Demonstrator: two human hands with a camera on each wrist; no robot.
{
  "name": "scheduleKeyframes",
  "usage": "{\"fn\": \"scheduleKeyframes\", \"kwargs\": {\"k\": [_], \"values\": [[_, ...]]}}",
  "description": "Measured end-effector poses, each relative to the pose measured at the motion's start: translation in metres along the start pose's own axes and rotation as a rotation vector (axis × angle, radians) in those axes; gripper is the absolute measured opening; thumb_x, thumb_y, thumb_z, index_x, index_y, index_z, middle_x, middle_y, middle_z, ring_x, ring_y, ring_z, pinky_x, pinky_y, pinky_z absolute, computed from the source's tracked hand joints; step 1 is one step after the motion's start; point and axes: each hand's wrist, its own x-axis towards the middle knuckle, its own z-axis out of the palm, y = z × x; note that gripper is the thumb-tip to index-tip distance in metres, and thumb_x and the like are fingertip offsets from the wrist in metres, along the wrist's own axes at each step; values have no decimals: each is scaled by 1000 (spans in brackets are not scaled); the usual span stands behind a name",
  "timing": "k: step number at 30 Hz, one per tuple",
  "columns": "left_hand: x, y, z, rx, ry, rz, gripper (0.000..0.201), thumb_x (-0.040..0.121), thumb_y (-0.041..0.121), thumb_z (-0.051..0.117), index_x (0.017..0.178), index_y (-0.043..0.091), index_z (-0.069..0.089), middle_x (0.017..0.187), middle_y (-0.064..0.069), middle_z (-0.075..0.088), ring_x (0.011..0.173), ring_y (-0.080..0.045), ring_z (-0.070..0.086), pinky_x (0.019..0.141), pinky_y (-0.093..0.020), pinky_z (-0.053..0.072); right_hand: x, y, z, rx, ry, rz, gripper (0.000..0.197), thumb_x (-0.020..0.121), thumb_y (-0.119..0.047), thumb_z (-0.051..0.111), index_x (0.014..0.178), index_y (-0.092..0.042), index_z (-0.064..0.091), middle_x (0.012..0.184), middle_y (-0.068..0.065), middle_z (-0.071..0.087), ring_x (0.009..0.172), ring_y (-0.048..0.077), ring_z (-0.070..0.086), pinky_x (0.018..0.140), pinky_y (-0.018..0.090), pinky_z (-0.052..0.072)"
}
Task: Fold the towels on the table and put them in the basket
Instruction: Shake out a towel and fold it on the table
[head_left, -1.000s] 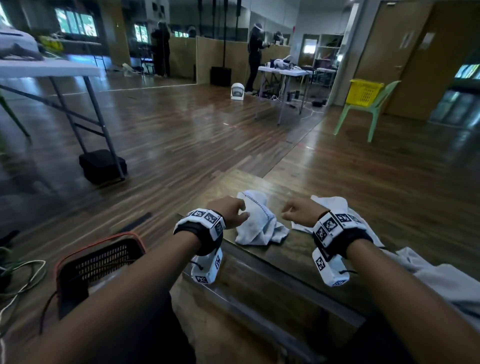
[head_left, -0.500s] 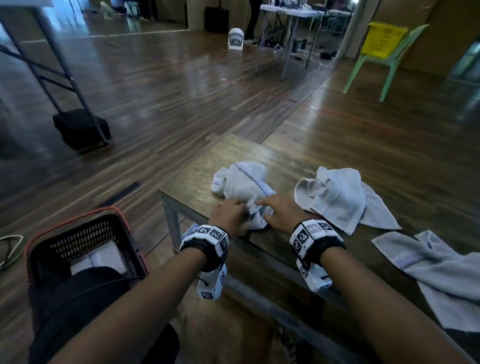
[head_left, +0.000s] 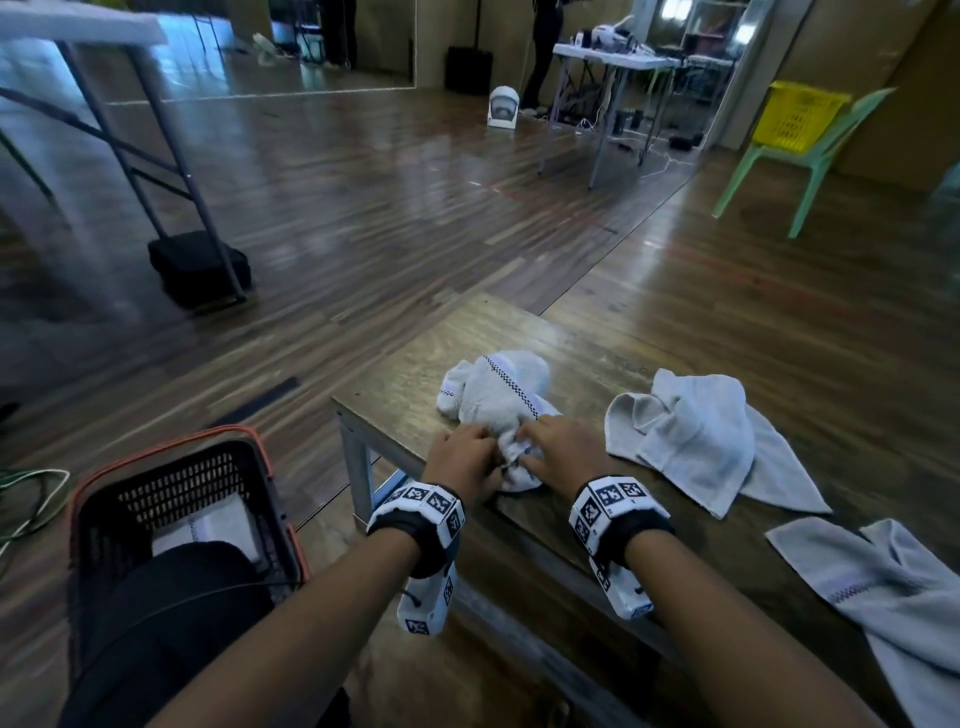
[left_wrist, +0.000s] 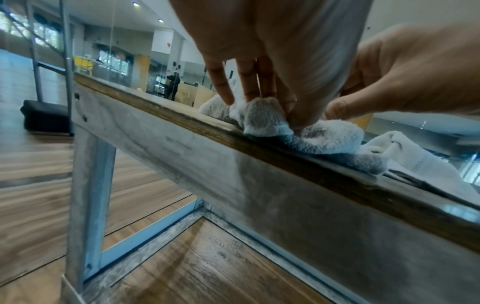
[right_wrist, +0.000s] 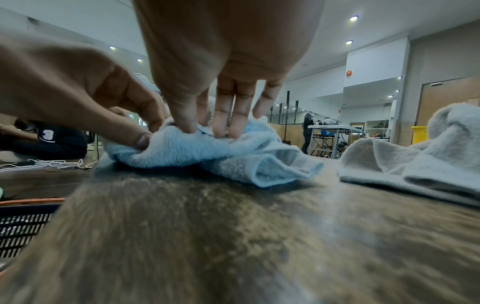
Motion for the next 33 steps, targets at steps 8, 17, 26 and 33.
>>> {"fn": "scheduleKeyframes", "kwargs": {"k": [8,17,26,33], "values": [[0,4,-45,-210,192,-30,16,81,22,56,91,11,52,84,-12,66,80,-35,59,66,-32,36,1,-1,-28,108,166,-23,7,77,-27,61,81,-23,65,81,0,65,79,25,62,72,37,49],[27,39,-149,-151,364,154,16,80,22,59,95,16,62,94,-6,66,92,-28,57,80,-35,40,5,-2,-126,390,357,28,9,75,-24,59,82,-30,56,71,-15,60,74,13,61,84,45,47],[20,71,-204,-214,555,231,28,74,29,47,91,13,64,91,-11,68,90,-30,60,81,-37,41,-38,35,-167,269,238,286,19,80,-26,62,66,-31,50,58,-13,48,68,15,50,77,31,34],[20,75,-200,-287,537,82,32,76,30,41,96,13,59,94,-14,67,91,-35,60,83,-39,43,-74,59,-180,601,360,298,10,86,-19,64,83,-9,63,76,10,64,69,17,54,66,29,43]]}}
